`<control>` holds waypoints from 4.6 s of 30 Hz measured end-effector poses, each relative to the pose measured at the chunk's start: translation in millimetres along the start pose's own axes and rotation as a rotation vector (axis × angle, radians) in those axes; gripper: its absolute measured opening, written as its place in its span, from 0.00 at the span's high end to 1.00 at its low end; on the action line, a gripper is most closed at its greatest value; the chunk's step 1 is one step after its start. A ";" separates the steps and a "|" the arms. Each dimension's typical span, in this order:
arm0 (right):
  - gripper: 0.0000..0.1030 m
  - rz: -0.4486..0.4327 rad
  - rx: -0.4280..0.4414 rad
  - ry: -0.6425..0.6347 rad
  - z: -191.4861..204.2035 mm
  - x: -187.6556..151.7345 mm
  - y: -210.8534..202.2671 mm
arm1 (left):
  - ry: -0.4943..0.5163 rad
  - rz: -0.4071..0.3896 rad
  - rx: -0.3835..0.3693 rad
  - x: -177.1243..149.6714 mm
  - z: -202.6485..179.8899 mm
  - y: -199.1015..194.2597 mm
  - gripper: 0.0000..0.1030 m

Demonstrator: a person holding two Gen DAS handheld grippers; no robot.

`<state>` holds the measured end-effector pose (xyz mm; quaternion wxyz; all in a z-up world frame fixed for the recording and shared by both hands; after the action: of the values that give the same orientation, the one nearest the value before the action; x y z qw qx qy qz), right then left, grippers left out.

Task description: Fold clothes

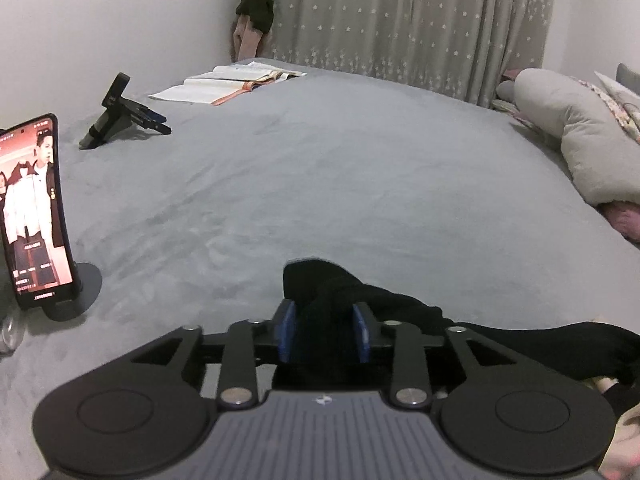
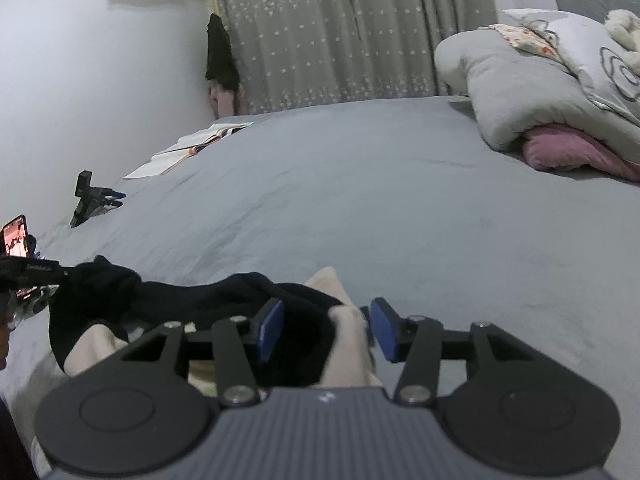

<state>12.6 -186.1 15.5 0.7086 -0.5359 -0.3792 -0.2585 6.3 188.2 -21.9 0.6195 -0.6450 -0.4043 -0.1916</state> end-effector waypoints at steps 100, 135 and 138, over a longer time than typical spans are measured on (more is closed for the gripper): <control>0.89 0.182 -0.751 -0.023 -192.1 -31.2 -78.3 | 0.103 0.172 0.009 -33.2 18.8 -7.0 0.92; 0.35 0.176 -0.018 -0.076 -26.9 3.8 -22.6 | 0.326 0.349 -0.469 -38.0 -96.2 -4.8 0.45; 0.35 0.178 0.064 -0.067 -12.4 2.9 -10.5 | 0.293 0.387 -0.529 -46.2 -97.6 -3.8 0.45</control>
<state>9.4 -200.9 22.1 0.7325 -0.5529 -0.3617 -0.1641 0.5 81.6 -38.5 0.5070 -0.8135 -0.1182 -0.2593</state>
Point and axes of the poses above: each gripper's, at about its wrist camera, not at the fingertips, and y roughly the way its jaws point, z to its left, x to its top, the point moved 9 cm from there along y, roughly the way its jaws point, and after that the axes turned 4 degrees about -x, right-handed, at the moved point
